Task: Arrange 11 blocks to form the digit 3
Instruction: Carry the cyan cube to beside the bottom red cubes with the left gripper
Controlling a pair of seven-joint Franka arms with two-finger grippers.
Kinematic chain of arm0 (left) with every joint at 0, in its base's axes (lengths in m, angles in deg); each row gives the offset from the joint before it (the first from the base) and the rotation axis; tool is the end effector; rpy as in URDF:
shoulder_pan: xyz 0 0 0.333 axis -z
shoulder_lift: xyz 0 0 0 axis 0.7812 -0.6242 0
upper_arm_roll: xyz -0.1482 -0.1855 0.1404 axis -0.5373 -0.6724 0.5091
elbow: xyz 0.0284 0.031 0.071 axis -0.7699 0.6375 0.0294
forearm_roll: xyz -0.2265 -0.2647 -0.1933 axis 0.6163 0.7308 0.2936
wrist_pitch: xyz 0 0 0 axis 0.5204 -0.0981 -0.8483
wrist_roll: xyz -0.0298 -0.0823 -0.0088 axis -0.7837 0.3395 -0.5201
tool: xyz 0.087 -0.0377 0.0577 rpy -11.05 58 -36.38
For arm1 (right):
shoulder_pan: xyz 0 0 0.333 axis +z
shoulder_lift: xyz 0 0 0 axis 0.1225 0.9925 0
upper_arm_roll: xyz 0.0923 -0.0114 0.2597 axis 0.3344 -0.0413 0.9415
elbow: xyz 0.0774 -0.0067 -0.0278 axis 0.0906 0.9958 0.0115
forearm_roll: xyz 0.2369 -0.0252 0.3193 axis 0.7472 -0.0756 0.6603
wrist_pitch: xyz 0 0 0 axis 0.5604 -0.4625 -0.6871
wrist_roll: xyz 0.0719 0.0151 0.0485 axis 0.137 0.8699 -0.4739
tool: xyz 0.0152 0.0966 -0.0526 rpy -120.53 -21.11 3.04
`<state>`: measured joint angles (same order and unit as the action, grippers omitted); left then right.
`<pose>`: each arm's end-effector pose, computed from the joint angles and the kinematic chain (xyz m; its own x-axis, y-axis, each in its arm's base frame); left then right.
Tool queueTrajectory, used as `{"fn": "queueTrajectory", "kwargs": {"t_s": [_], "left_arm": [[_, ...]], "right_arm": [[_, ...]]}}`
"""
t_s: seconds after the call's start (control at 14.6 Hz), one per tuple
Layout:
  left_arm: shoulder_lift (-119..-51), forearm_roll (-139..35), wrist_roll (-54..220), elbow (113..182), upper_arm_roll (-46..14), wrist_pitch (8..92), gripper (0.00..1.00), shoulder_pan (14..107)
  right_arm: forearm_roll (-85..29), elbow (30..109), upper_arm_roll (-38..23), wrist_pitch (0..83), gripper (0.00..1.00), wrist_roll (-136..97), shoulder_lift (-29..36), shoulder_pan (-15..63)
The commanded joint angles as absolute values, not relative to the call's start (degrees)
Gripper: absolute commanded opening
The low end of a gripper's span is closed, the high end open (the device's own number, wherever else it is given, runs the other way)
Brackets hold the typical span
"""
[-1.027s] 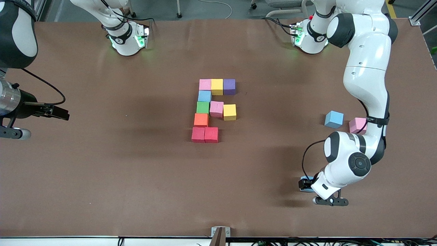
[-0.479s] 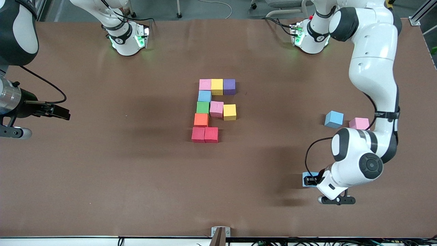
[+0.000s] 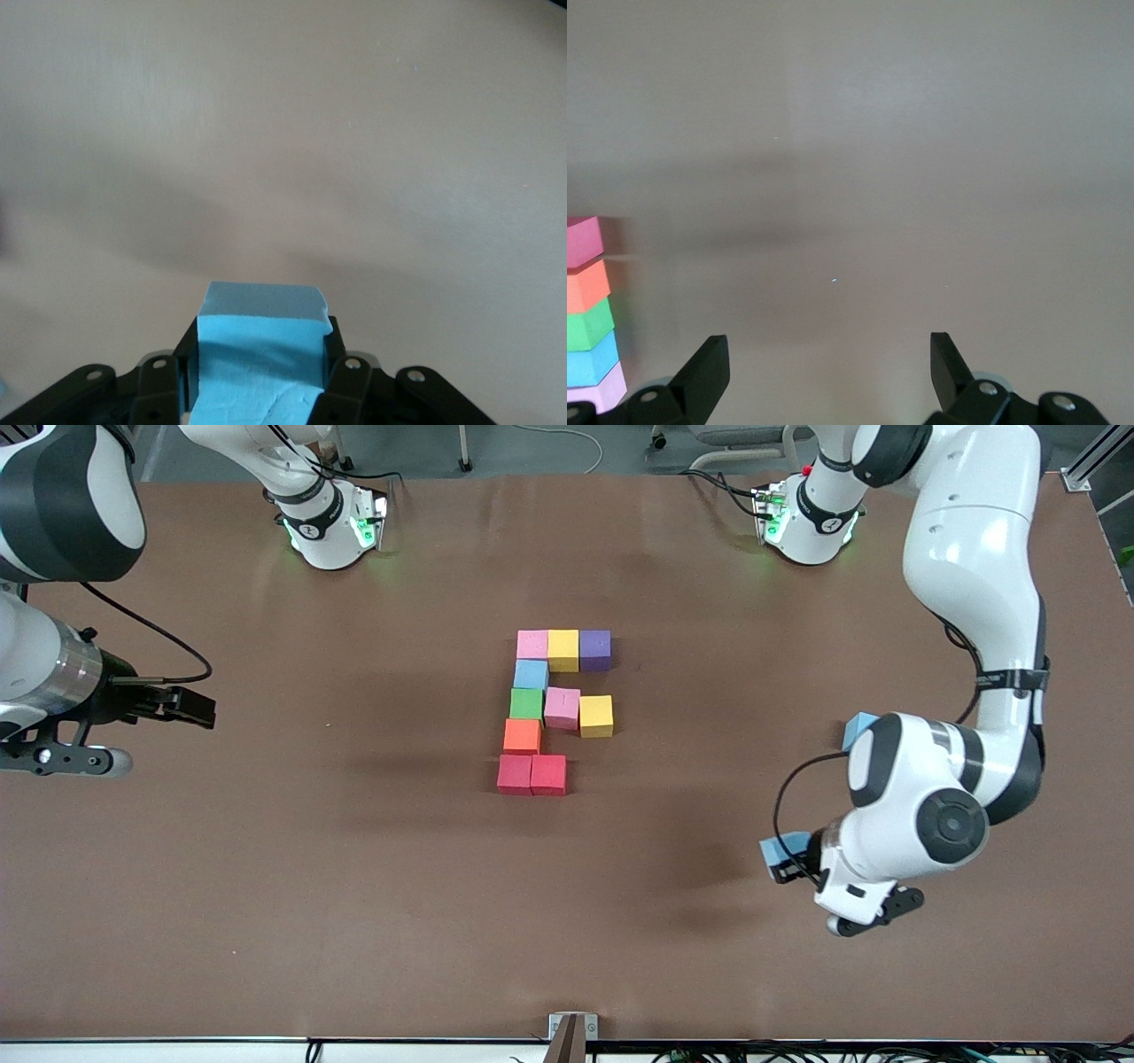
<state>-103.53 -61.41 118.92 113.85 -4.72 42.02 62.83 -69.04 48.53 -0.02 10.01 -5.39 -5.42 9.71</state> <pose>0.7019 -0.2062 0.3058 0.8982 0.4357 -0.0587 0.4383 -0.8978 0.0423 0.6110 0.0392 0.5285 0.9883 -0.0870 -0.1250 -0.0776 -0.9939 0.0777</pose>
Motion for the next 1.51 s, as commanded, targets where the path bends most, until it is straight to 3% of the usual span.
{"fn": "queueTrajectory", "kwargs": {"t_s": [0.0,0.21,0.34,0.68,1.44], "left_arm": [[-95.71,-61.22,132.40,125.01,-4.19,42.92,0.24,66.21],[-94.11,-61.13,148.39,127.76,-4.19,43.37,0.22,70.78],[-94.72,-61.22,160.85,127.77,-4.11,44.42,0.22,74.12],[-97.27,-63.05,184.69,127.86,-4.02,48.11,0.23,79.14],[-103.78,-71.15,210.66,127.33,-3.49,54.62,0.22,87.49]], "right_arm": [[-68.92,48.97,-1.51,10.15,1.00,-9.02,-5.89,8.71],[-66.64,49.05,-2.12,9.71,1.00,-12.63,-6.59,6.51],[-66.28,49.06,-5.19,9.54,1.00,-14.05,-7.65,7.91],[-66.10,48.79,-5.12,8.22,1.00,-13.96,-8.44,7.92],[-65.22,60.90,-5.38,10.15,1.00,-14.14,-22.40,7.12]]}}
